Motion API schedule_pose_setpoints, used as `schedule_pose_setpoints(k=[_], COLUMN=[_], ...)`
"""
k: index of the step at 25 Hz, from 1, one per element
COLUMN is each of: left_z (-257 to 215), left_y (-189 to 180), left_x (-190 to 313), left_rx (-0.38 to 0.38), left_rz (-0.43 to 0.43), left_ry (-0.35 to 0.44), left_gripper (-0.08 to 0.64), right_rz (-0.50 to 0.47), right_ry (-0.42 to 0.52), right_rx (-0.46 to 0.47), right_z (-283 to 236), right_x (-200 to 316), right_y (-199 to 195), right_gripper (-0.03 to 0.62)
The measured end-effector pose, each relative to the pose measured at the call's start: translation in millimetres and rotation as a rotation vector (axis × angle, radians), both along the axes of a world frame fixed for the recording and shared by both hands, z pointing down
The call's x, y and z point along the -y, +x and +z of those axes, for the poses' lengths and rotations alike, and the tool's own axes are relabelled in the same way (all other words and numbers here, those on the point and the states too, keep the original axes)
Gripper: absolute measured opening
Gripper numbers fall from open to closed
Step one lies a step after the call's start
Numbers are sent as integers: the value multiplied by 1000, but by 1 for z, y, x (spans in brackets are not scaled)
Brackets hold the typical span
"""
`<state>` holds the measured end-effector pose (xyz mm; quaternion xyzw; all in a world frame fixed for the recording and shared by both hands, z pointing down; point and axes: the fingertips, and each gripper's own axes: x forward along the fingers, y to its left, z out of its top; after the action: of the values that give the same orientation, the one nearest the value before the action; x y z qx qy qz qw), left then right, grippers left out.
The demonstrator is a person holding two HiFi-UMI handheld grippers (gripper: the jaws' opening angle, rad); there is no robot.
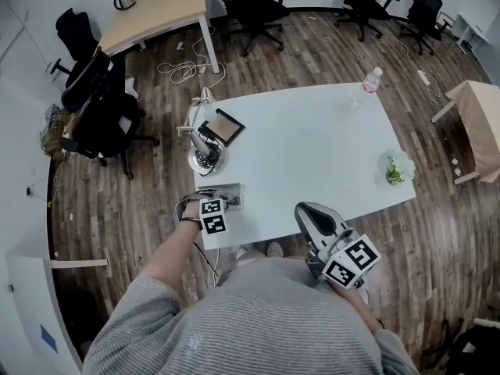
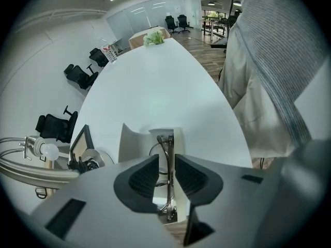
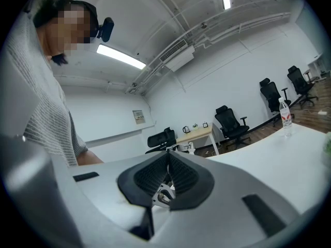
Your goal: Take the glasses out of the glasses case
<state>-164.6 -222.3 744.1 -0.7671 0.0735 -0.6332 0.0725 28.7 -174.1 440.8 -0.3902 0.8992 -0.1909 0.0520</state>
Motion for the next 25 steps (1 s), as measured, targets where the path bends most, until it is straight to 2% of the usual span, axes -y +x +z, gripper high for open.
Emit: schedule_pose_setpoints(k=[14,17,20,25], left_z=[8,10,7,8], left_y=[2,1,0,2], left_x=[0,-4,-4,-6], left_rx=[39,25,2,30], left_rz=[27,4,-40,-17], left_ry=[-50,-65,-54,-15], left_gripper=[86,43,35,34], right_rz=[11,17,19,12], right_ry=[0,0,1,5], right_rx=[-4,-3,-3,-8], right_z=[2,2,0,1], right_x=[-1,-2,-2,-4], right_y=[5,6,6,4], right_gripper=[17,17,17,17])
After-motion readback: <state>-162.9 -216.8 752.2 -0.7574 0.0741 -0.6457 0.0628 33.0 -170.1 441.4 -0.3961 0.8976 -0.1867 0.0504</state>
